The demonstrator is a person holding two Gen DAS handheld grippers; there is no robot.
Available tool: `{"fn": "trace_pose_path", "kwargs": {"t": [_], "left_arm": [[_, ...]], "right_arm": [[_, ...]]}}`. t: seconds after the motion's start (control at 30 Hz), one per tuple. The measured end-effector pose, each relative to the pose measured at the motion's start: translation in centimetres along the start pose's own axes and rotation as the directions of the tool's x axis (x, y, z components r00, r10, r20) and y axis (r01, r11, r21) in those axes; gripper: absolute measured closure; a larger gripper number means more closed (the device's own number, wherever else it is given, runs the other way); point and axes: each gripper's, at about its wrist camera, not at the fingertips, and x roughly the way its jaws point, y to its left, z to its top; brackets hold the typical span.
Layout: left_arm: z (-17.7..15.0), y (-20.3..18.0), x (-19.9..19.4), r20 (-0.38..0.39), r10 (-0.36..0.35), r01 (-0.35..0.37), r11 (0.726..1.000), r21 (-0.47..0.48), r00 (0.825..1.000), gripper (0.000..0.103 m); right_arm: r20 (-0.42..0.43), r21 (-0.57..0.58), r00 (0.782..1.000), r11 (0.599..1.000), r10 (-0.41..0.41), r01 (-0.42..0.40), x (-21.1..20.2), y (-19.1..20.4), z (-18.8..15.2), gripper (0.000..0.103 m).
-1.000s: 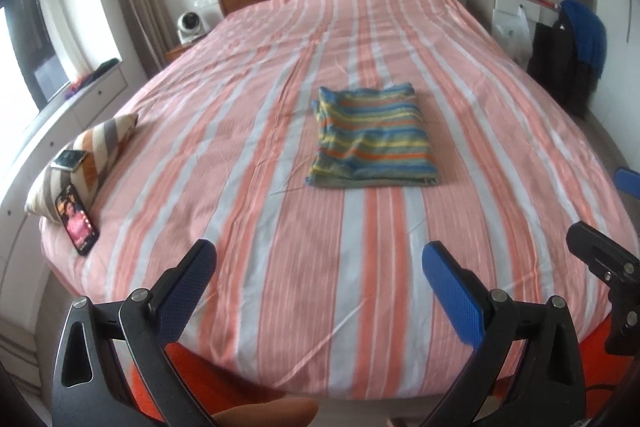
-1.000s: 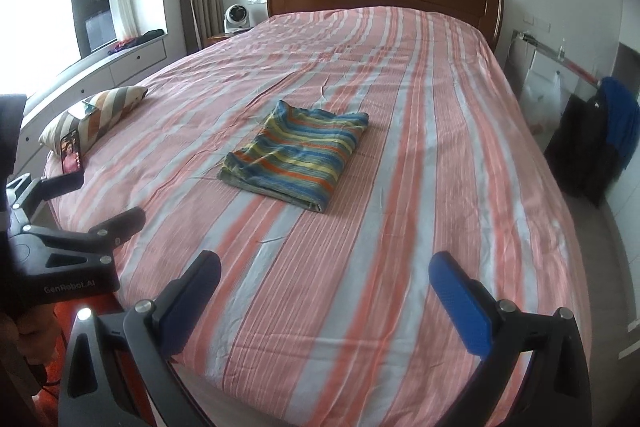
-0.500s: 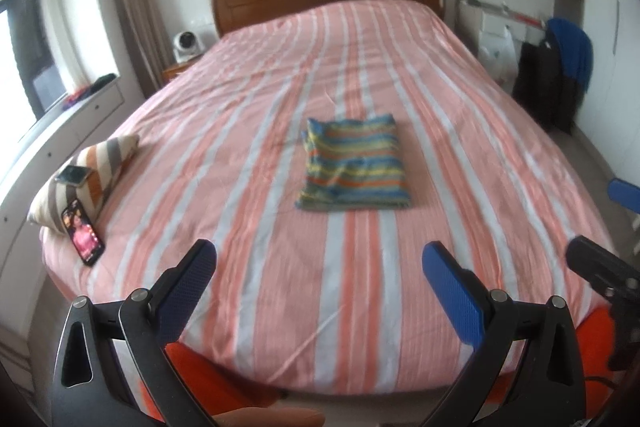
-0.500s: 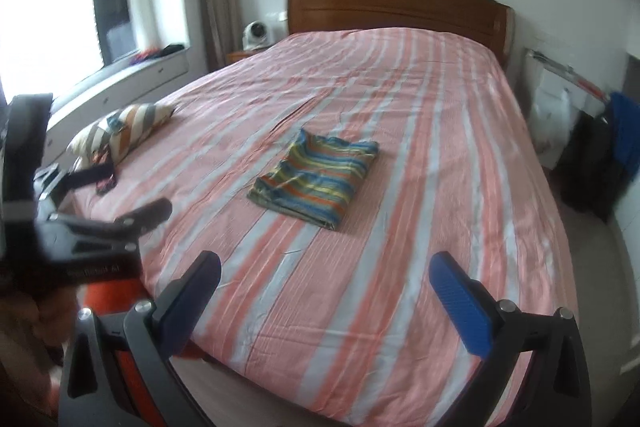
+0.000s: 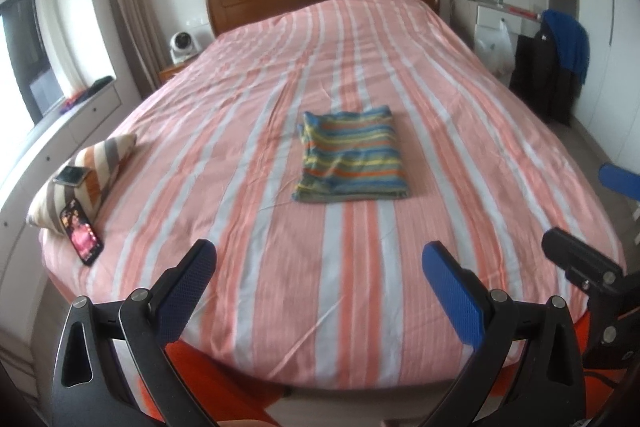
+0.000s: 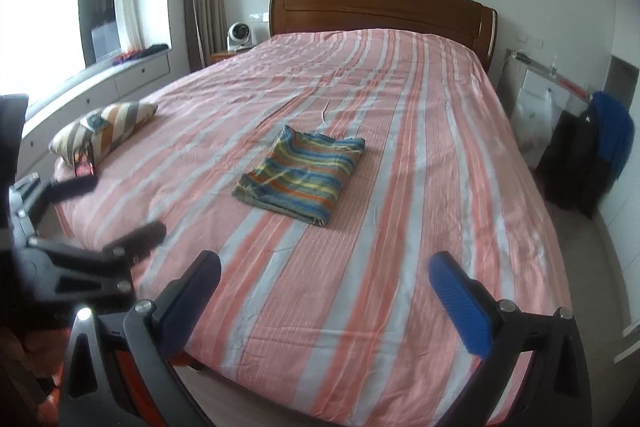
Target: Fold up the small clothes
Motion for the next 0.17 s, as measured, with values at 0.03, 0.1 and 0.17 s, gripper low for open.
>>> {"fn": "trace_pose_path", "kwargs": {"t": [0.03, 0.1, 0.17], "left_arm": [[-0.01, 0.07, 0.00, 0.002, -0.005, 0.005, 1.000, -0.004, 1.000, 0.000], [-0.01, -0.01, -0.12, 0.015, -0.001, 0.001, 1.000, -0.001, 1.000, 0.000], [-0.02, -0.05, -0.25, 0.022, 0.004, -0.003, 1.000, -0.005, 1.000, 0.000]], "right_arm": [[-0.004, 0.002, 1.000, 1.000, 0.002, -0.002, 0.09, 0.00, -0.12, 0.001], [-0.008, 0.011, 1.000, 1.000, 0.003, -0.003, 0.19, -0.20, -0.20, 0.001], [-0.006, 0.019, 1.000, 1.000, -0.001, 0.001, 0.17, -0.36, -0.13, 0.001]]}}
